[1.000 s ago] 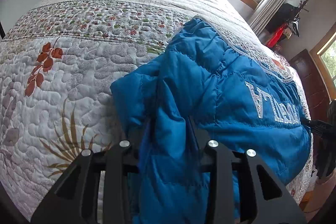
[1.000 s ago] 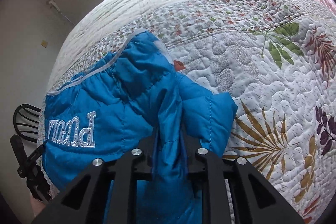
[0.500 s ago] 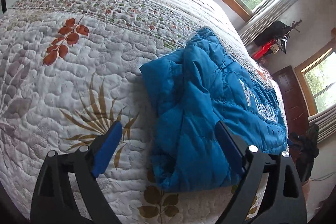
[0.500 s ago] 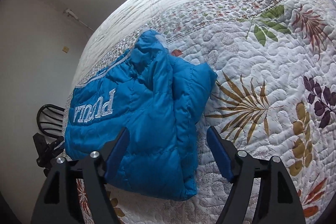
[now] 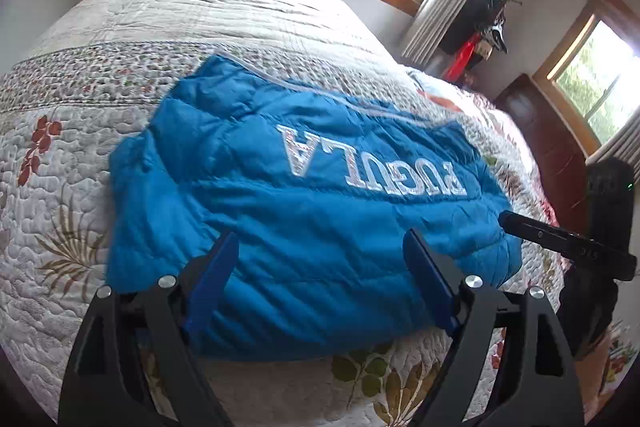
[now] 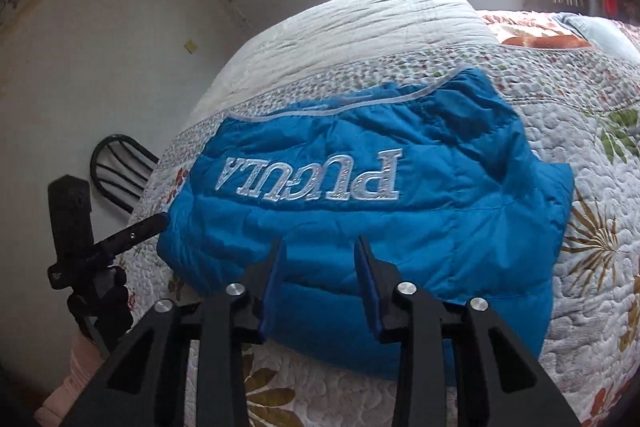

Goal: Fold large clothes

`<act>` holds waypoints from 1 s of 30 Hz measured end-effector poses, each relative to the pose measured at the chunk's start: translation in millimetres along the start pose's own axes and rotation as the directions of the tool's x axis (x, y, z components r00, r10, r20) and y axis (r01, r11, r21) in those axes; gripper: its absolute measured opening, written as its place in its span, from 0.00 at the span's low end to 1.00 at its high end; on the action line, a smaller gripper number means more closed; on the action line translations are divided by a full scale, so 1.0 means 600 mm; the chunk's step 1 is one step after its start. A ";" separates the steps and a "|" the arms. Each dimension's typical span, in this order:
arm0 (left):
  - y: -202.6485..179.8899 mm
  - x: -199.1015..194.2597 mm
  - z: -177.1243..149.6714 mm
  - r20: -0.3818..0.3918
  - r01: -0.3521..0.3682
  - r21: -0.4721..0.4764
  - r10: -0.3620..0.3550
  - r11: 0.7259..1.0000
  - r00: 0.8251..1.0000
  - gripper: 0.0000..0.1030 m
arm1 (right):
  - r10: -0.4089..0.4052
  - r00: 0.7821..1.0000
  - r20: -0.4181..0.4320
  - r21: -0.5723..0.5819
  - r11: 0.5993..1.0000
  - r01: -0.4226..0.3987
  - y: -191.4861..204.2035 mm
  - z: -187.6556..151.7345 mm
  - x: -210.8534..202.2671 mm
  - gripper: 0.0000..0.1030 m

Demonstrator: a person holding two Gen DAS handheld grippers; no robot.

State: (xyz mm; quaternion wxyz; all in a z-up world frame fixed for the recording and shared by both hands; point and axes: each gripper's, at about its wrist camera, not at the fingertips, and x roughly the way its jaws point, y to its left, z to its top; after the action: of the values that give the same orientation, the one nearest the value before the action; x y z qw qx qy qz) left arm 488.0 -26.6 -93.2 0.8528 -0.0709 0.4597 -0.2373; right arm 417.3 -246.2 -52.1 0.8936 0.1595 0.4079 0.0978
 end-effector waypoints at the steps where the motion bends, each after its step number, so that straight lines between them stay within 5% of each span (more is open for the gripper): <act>1: -0.010 0.015 -0.006 -0.008 -0.019 0.009 0.019 1.000 1.000 0.81 | -0.022 1.000 -0.008 -0.027 0.999 0.021 0.014 -0.004 0.015 0.28; 9: 0.006 0.080 -0.043 -0.065 -0.043 0.066 0.048 0.997 0.997 0.81 | -0.071 0.989 -0.133 -0.001 0.997 0.072 -0.011 -0.044 0.127 0.21; 17: 0.004 0.086 -0.045 -0.055 -0.102 0.073 0.106 0.992 0.993 0.82 | -0.013 0.990 -0.138 0.066 0.998 0.022 -0.043 -0.035 0.110 0.19; 19: 0.010 0.060 -0.039 -0.050 -0.077 0.055 0.080 0.995 0.996 0.82 | 0.001 0.995 -0.101 0.065 0.998 0.005 -0.045 -0.031 0.068 0.32; 21: 0.020 0.022 -0.035 -0.013 -0.064 0.049 0.064 0.997 0.998 0.83 | -0.012 1.000 -0.009 0.040 0.999 0.012 -0.050 -0.029 0.011 0.64; 26: 0.093 -0.039 -0.009 0.035 -0.113 -0.016 0.114 0.993 0.993 0.89 | -0.081 0.994 0.076 0.154 0.986 0.069 -0.147 -0.019 -0.088 0.84; 30: 0.197 -0.040 0.009 -0.001 -0.101 -0.170 0.102 0.980 0.995 0.89 | -0.043 0.998 0.048 0.324 0.946 0.025 -0.256 -0.020 -0.098 0.86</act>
State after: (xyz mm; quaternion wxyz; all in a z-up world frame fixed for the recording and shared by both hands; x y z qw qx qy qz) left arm 521.4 87.8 -112.1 0.8564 -0.1206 0.4780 -0.1533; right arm 377.1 -404.7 -74.4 0.8677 0.2994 0.3966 0.0097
